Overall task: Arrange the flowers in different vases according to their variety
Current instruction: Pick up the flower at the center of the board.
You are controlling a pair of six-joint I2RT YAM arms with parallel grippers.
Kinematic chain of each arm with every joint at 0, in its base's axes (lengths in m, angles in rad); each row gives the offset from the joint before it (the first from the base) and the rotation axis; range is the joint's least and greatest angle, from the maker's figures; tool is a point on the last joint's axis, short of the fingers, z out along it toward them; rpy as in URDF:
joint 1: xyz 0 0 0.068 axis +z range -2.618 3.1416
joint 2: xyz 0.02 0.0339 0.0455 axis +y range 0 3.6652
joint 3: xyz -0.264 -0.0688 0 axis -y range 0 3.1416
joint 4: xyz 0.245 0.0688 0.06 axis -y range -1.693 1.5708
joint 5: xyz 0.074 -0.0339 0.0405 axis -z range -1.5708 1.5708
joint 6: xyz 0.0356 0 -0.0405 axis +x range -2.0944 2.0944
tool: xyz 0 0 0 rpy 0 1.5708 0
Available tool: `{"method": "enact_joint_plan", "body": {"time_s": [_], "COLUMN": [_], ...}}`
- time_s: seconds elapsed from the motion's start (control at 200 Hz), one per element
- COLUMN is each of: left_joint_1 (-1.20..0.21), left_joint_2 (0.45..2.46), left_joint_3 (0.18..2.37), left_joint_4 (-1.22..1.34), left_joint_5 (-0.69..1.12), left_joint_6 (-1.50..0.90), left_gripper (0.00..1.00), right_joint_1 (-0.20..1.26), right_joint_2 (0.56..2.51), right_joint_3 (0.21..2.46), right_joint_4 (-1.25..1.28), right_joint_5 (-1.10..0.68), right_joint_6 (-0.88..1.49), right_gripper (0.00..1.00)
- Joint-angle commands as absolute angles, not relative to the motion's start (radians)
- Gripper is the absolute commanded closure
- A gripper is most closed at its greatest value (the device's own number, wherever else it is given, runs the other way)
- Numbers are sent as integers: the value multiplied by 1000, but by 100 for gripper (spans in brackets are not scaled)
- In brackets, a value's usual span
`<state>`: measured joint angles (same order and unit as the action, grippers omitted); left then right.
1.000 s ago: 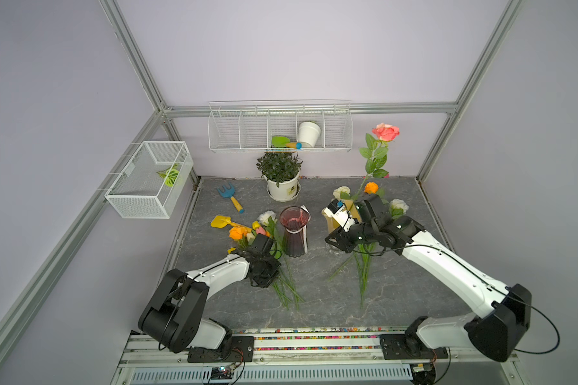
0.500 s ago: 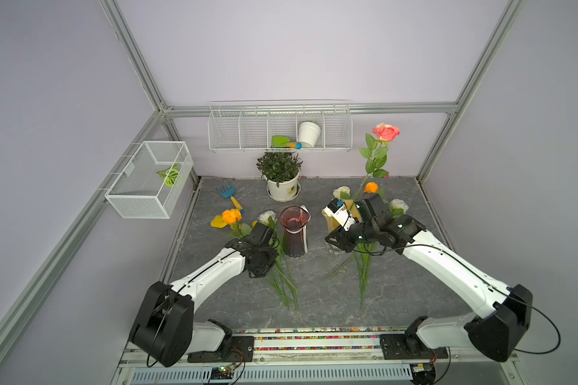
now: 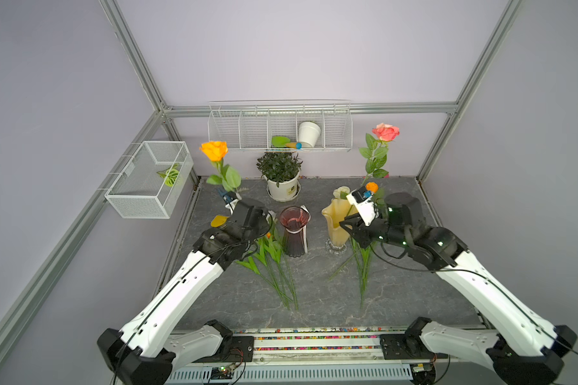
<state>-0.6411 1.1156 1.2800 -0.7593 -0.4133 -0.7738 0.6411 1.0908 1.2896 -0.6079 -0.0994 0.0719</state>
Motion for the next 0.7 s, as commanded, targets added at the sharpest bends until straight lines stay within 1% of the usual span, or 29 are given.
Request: {"method": "enact_joint_plan", "body": {"time_s": [0.0,0.135,0.18,0.23,0.31,0.44,0.515,0.585,0.695], "left_joint_1": [-667,-695,-702,-703,-706,-714,-716,-721,-744], "left_joint_2": [1089,1186,1235,1290,1382,1553,1631,1699,1771], "left_joint_3": [1396,1545,1585,1616,1663,1772,1807,1845,1883], "left_joint_4": [-565,-372,-309,-221,-102,3,63,78,55], "left_joint_5": [-493,-323,-257,-162,-21,109,171,219,239], "left_joint_6": [-462,-272,-232,-200,-189,-193,-201,-214,-206], "left_gripper": [100,100,100,100,100,100,100,100,100], "right_joint_1": [645,644,640,627,577,421,347,313,300], "right_joint_2": [1056,1027,1026,1029,1023,968,939,929,915], "right_joint_3": [1311,1307,1303,1297,1277,1167,1108,1080,1048], "right_joint_4": [-611,-675,-701,-727,-754,-700,-668,-674,-695], "right_joint_5": [168,432,486,498,439,218,132,105,119], "right_joint_6": [168,260,280,307,371,463,500,508,503], "right_gripper": [70,70,69,68,66,64,63,62,62]}}
